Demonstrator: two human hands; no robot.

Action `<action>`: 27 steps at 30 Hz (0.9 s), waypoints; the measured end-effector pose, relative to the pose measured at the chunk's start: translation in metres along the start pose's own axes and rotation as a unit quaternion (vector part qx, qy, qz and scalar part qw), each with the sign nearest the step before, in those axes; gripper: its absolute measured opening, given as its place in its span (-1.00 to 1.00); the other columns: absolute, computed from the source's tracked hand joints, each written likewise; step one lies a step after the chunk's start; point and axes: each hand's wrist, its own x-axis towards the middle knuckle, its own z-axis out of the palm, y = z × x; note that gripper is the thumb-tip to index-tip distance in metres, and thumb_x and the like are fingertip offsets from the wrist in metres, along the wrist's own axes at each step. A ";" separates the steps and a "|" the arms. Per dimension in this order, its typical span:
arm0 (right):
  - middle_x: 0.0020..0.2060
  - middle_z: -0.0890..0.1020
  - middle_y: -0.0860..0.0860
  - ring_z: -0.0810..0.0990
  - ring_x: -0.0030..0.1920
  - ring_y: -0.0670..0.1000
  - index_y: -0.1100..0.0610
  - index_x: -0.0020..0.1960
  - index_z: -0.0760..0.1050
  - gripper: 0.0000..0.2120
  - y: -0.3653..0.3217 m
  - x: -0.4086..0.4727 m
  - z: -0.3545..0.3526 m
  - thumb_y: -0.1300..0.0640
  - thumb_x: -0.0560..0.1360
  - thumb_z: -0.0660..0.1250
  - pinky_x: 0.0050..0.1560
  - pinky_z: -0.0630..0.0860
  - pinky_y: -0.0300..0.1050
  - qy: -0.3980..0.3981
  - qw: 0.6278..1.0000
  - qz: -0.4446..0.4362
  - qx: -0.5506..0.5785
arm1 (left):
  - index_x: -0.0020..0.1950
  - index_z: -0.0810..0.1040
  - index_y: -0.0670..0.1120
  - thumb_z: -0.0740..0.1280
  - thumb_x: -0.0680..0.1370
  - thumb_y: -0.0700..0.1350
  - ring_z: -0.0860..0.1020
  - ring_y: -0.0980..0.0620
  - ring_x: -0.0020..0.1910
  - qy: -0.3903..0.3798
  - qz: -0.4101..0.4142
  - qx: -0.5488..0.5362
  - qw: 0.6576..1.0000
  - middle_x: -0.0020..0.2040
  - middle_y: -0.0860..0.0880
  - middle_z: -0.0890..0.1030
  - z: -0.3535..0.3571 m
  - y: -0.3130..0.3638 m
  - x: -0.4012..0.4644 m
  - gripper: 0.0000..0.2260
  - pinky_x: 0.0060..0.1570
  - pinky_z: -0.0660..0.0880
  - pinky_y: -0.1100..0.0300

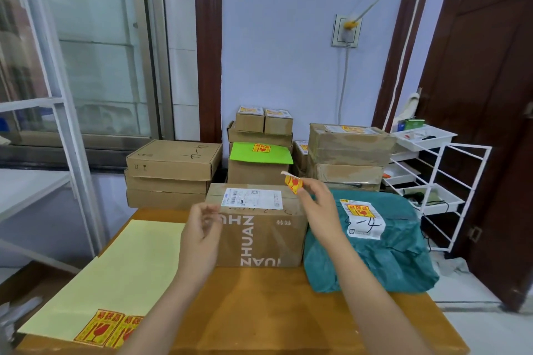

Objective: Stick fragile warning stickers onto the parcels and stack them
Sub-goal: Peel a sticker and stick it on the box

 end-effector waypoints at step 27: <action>-0.29 0.57 -0.06 0.55 -0.16 -0.02 -0.07 0.37 0.37 -0.63 0.013 0.013 -0.005 -0.07 0.58 0.18 -0.05 0.50 0.04 -0.121 0.971 -0.042 -0.202 | 0.45 0.27 -0.03 0.24 0.59 -0.13 0.32 0.13 0.33 -0.087 0.007 0.145 0.986 0.36 0.12 0.32 0.013 -0.017 -0.004 -0.57 0.35 0.31 0.12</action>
